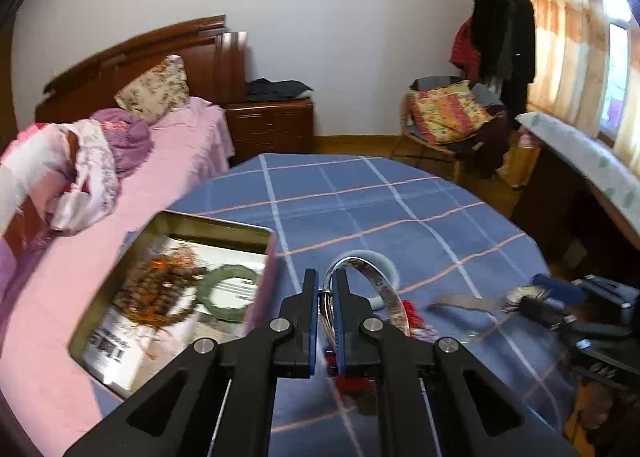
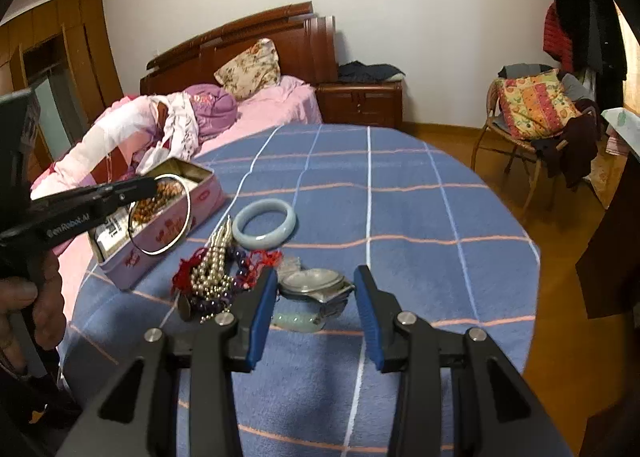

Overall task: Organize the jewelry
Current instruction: 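Grasp the silver bangle with left tool while right tool grasps the wristwatch band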

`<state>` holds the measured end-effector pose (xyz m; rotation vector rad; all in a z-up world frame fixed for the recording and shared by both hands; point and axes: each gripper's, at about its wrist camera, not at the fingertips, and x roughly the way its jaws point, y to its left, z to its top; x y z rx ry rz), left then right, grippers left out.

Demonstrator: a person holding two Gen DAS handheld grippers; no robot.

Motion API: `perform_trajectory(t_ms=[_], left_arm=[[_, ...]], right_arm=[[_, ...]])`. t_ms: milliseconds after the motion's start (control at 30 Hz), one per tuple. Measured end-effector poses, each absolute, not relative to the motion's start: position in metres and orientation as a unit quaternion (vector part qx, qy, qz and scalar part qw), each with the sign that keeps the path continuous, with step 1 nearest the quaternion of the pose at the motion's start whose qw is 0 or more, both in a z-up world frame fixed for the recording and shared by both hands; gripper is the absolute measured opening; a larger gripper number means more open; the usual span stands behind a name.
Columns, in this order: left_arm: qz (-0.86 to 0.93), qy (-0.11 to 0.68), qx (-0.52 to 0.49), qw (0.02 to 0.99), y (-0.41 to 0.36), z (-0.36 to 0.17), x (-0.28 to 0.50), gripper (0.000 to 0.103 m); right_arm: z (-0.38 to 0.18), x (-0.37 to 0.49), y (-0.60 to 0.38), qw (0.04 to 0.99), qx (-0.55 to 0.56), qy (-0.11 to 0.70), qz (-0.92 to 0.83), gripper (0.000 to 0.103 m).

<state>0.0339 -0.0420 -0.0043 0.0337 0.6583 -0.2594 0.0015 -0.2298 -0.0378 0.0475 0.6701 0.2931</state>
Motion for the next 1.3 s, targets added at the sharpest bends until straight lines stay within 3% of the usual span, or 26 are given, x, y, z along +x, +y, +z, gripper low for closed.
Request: perform_trajectory(t_ms=[133, 167, 200, 433, 533, 633, 700, 900, 1033, 1100, 1200, 1300], left_arm=[[-0.124, 0.324, 0.002, 0.938, -0.032, -0.004, 0.038, 0.006], [-0.123, 0.322, 0.003, 0.939, -0.031, -0.003, 0.037, 0.006], [-0.123, 0.319, 0.003, 0.94, -0.03, -0.001, 0.037, 0.006], [-0.128, 0.315, 0.004, 0.94, -0.028, 0.003, 0.036, 0.006], [-0.13, 0.318, 0.003, 0.939, -0.028, 0.0, 0.036, 0.006], [-0.133, 0.323, 0.001, 0.937, -0.028, -0.004, 0.036, 0.006], [-0.133, 0.325, 0.002, 0.936, -0.03, -0.006, 0.036, 0.006], [-0.133, 0.326, 0.004, 0.936, -0.03, -0.008, 0.035, 0.006], [-0.131, 0.33, -0.002, 0.935, -0.028, -0.012, 0.036, 0.006], [-0.131, 0.331, -0.001, 0.935, -0.027, -0.012, 0.035, 0.006], [-0.131, 0.33, 0.0, 0.935, -0.027, -0.013, 0.035, 0.006], [-0.13, 0.331, -0.001, 0.935, -0.027, -0.013, 0.033, 0.006]], right_arm=[[-0.036, 0.003, -0.232, 0.934, 0.03, 0.326, 0.144, 0.04], [-0.036, 0.003, -0.232, 0.934, 0.03, 0.326, 0.145, 0.036], [-0.036, 0.004, -0.232, 0.933, 0.031, 0.326, 0.146, 0.026], [-0.043, 0.012, -0.228, 0.92, 0.032, 0.357, 0.158, 0.027], [-0.051, 0.014, -0.228, 0.914, 0.02, 0.374, 0.154, 0.037], [-0.06, 0.018, -0.229, 0.907, 0.014, 0.396, 0.145, 0.04], [-0.065, 0.021, -0.228, 0.904, 0.015, 0.404, 0.138, 0.058], [-0.071, 0.016, -0.21, 0.894, -0.028, 0.423, 0.142, 0.06], [-0.081, 0.017, -0.206, 0.89, -0.034, 0.437, 0.123, 0.056], [-0.085, 0.021, -0.207, 0.887, -0.028, 0.446, 0.119, 0.043], [-0.09, 0.02, -0.203, 0.883, -0.041, 0.451, 0.12, 0.038], [-0.089, 0.019, -0.204, 0.886, -0.037, 0.447, 0.116, 0.018]])
